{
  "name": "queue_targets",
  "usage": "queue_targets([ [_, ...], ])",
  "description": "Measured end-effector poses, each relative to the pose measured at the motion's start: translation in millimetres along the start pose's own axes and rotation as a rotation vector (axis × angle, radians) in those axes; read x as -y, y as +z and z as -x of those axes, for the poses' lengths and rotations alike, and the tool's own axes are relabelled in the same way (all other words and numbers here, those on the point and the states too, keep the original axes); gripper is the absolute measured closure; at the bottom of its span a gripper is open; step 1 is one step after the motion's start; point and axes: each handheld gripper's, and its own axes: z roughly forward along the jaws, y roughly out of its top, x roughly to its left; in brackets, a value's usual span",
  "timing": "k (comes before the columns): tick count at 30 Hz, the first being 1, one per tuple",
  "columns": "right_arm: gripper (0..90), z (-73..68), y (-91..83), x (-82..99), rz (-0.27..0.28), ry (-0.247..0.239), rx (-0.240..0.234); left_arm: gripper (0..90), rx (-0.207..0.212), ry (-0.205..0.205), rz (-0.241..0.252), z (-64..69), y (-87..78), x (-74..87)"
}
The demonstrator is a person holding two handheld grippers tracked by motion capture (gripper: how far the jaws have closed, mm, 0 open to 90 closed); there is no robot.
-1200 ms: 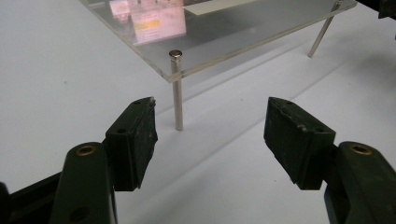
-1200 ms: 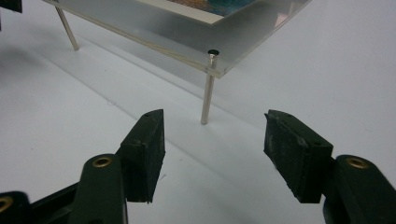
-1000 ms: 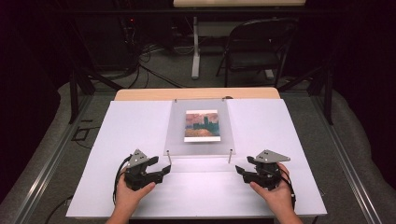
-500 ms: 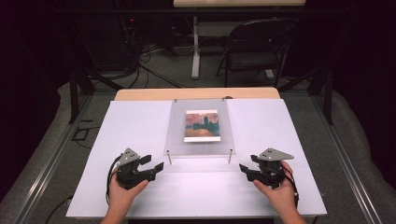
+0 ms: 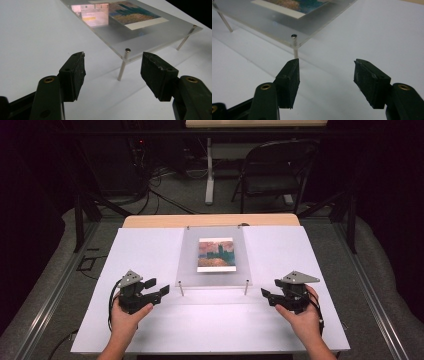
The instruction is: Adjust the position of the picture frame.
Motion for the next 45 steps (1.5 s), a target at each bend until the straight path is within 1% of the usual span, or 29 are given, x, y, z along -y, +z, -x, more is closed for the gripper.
queue_targets([
  [1, 36.8, 2.1, 1.0, -2.6, 0.005, 0.007, 0.001, 36.1, -0.006, -0.001, -0.004, -3.4, 1.2, -2.0],
  [2, 36.9, 4.9, 1.9, -5.3, 0.001, 0.006, 0.004, 36.1, -0.008, -0.010, -0.011, -6.7, 2.3, -4.2],
  [4, 37.6, 9.9, 5.2, -10.7, -0.005, 0.011, 0.015, 36.1, -0.002, -0.043, -0.014, -12.7, 5.4, -8.4],
  [5, 37.6, 13.0, 7.3, -13.4, -0.004, 0.016, 0.011, 36.1, 0.006, -0.057, -0.013, -15.3, 6.9, -10.7],
  [7, 37.9, 18.9, 10.2, -19.5, -0.015, 0.046, -0.001, 36.1, 0.008, -0.078, -0.014, -18.3, 9.6, -16.4],
  [10, 38.4, 26.7, 15.7, -29.8, -0.011, 0.077, -0.014, 36.1, 0.009, -0.084, 0.003, -20.7, 12.1, -27.7],
  [12, 38.6, 30.3, 19.7, -36.5, -0.017, 0.077, -0.010, 36.1, 0.016, -0.090, 0.007, -21.5, 14.4, -36.5],
  [16, 41.0, 35.2, 28.0, -50.0, -0.032, 0.080, -0.012, 36.2, 0.020, -0.076, 0.010, -21.5, 20.5, -55.2],
  [17, 41.4, 36.5, 30.2, -53.6, -0.030, 0.073, -0.016, 36.2, 0.019, -0.070, 0.008, -21.1, 22.5, -60.9],
  [19, 41.0, 37.3, 34.6, -61.4, -0.035, 0.071, -0.020, 36.5, 0.020, -0.058, 0.010, -20.4, 26.2, -68.0],
  [20, 40.6, 37.6, 36.6, -65.4, -0.045, 0.063, -0.022, 36.6, 0.019, -0.048, 0.011, -19.9, 28.4, -71.7],
  [21, 40.4, 38.0, 39.3, -69.1, -0.041, 0.054, -0.023, 37.3, 0.019, -0.039, 0.013, -19.6, 31.2, -74.8],
  [24, 39.5, 38.5, 47.5, -79.1, -0.044, 0.055, -0.024, 38.3, 0.011, -0.021, 0.015, -19.6, 39.3, -82.0],
  [26, 39.2, 38.4, 54.8, -84.7, -0.047, 0.055, 0.012, 39.1, -0.002, -0.012, 0.012, -20.6, 46.1, -88.0],
  [27, 39.3, 38.8, 58.3, -87.7, -0.050, 0.058, 0.010, 39.1, -0.006, -0.012, 0.014, -21.0, 48.5, -89.7],
  [29, 39.4, 39.3, 63.9, -91.2, -0.045, 0.068, 0.007, 39.2, -0.018, -0.019, 0.002, -22.4, 54.0, -95.0],
  [32, 39.3, 39.7, 73.5, -96.3, -0.058, 0.079, 0.009, 39.0, -0.031, -0.025, -0.003, -22.6, 61.4, -100.4],
  [35, 39.2, 40.0, 83.3, -100.5, -0.067, 0.074, 0.001, 38.7, -0.031, -0.045, -0.018, -24.3, 70.4, -104.7],
  [36, 39.2, 40.0, 86.3, -101.7, -0.069, 0.076, 0.006, 38.7, -0.042, -0.056, -0.020, -25.4, 74.7, -105.8],
  [37, 39.1, 41.1, 90.0, -103.0, -0.072, 0.072, 0.014, 38.8, -0.053, -0.056, -0.022, -26.2, 77.2, -106.4],
  [40, 39.1, 42.7, 97.4, -105.6, -0.085, 0.086, 0.024, 39.8, -0.108, -0.082, -0.033, -28.5, 88.5, -108.2],
  [42, 39.1, 43.6, 103.3, -106.5, -0.083, 0.091, 0.023, 39.7, -0.120, -0.112, -0.031, -30.9, 96.9, -108.7],
  [45, 39.2, 44.6, 111.1, -106.8, -0.083, 0.093, 0.029, 38.9, -0.132, -0.125, -0.041, -34.4, 105.6, -109.2],
])
